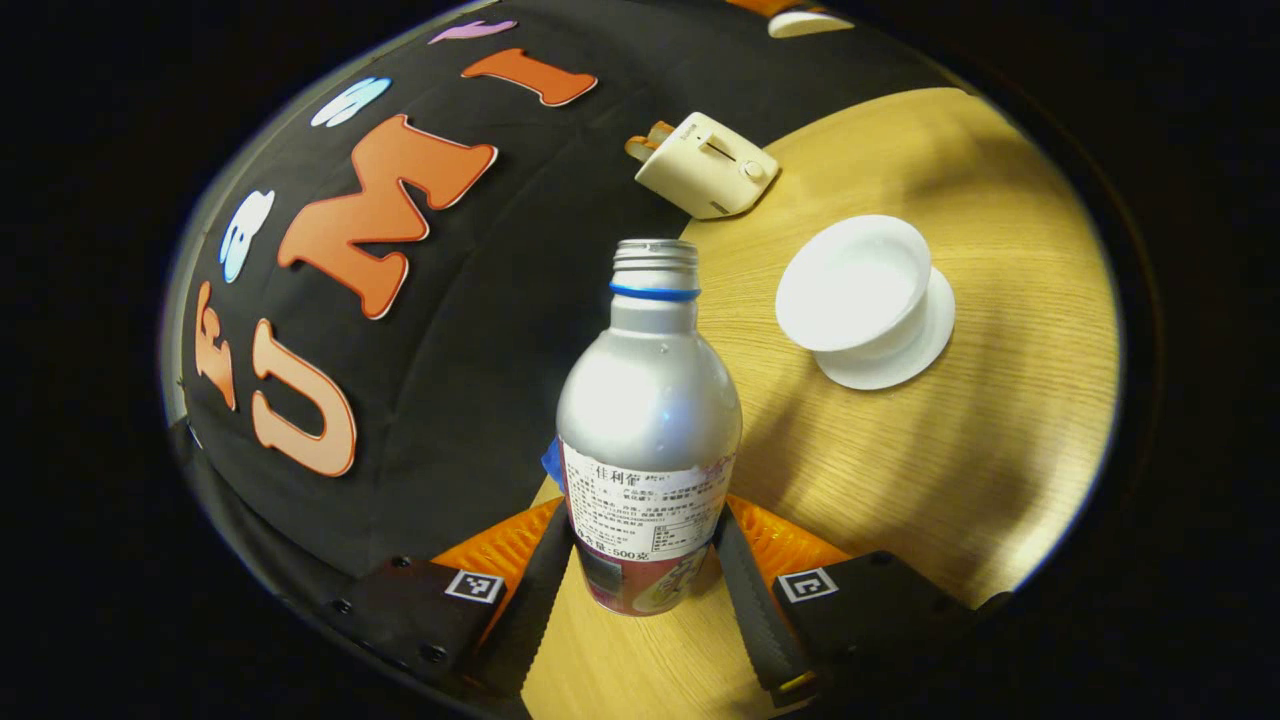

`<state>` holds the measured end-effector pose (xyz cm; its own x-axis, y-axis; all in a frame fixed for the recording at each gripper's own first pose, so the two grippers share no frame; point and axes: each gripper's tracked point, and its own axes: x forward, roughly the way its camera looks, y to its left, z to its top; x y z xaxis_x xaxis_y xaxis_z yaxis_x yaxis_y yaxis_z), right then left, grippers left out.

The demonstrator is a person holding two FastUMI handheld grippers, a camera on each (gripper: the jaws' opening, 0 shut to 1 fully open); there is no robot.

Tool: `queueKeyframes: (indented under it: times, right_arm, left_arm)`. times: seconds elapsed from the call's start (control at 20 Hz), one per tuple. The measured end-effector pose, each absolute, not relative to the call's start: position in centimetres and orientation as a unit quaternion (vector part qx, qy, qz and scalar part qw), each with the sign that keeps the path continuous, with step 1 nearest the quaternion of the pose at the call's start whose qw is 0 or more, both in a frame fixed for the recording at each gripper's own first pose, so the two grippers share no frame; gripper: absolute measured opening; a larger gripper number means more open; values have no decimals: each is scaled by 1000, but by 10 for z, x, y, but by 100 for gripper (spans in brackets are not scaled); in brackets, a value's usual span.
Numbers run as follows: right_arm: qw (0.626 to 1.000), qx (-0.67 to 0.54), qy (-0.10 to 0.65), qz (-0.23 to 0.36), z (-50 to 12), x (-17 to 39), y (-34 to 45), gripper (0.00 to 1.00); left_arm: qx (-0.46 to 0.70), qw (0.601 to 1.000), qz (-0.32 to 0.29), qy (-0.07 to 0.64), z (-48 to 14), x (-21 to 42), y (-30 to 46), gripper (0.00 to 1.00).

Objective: Open the teacup lid with one hand, grasp the water bottle and pour water into the teacup with the other hand; after pouring, place the water bottle on the coaster and then close the teacup lid.

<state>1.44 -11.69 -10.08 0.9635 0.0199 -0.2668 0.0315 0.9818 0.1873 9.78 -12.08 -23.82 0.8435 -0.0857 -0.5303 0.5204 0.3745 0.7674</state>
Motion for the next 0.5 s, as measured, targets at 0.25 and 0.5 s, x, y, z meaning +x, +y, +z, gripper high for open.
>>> queueKeyframes:
  times: [0.25, 0.5]
  right_arm:
    - [986, 98, 136, -1, -101, 10, -120, 19]
    - [985, 103, 139, -5, -107, 7, -126, 19]
  left_arm:
    - [586, 757, -207, 202, -242, 105, -122, 83]
    - [632, 718, -223, 186, -242, 104, -127, 82]
